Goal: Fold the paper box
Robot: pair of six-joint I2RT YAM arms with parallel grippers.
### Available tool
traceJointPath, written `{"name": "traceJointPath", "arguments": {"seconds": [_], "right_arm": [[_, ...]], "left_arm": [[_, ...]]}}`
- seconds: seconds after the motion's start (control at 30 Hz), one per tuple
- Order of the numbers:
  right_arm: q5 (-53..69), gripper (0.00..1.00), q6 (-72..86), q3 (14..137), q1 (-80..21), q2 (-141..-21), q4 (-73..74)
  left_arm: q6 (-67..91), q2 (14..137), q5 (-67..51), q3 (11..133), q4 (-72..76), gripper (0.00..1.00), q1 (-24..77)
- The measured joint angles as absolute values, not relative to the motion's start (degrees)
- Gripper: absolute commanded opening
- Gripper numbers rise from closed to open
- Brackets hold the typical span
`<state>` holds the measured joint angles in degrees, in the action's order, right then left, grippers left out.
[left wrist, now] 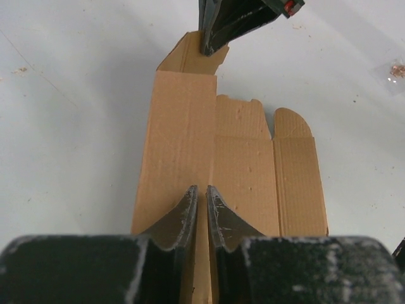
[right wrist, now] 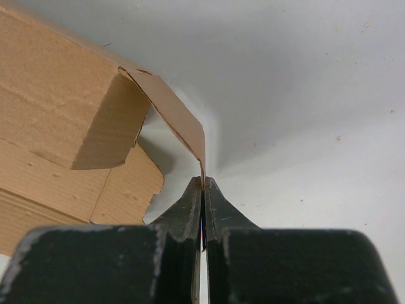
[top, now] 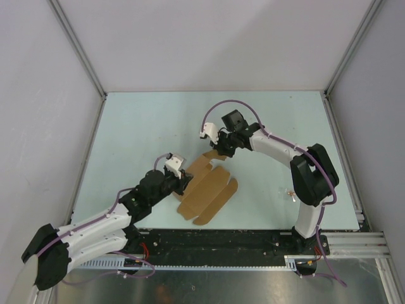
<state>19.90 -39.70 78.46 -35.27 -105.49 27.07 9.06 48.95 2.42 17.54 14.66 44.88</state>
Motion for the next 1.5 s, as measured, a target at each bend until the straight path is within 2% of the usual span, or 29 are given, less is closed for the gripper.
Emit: {"name": "traceJointPath", "arguments": {"seconds": [0.3, 0.7, 1.03, 1.5], "right_arm": [[18.8, 0.00, -37.9, 78.5, -36.1, -105.5, 27.1], [16.7, 0.00, -32.2, 79.0, -36.8, -105.6, 27.8], [12.4, 0.00, -24.9, 96.6, -39.3, -114.4, 37.9], [9.3, 0.00, -16.2, 98.1, -44.1, -118.5, 37.8]], "left_arm": [[10.6, 51.3, 3.1, 17.5, 13.1, 0.12, 44.9], [11.7, 53.0, 4.4, 17.6, 13.6, 0.13, 44.9], [12.0, 52.0, 5.7, 17.6, 13.7, 0.14, 44.9], [12.0, 52.2, 5.8, 17.6, 12.3, 0.14, 44.9]]}}
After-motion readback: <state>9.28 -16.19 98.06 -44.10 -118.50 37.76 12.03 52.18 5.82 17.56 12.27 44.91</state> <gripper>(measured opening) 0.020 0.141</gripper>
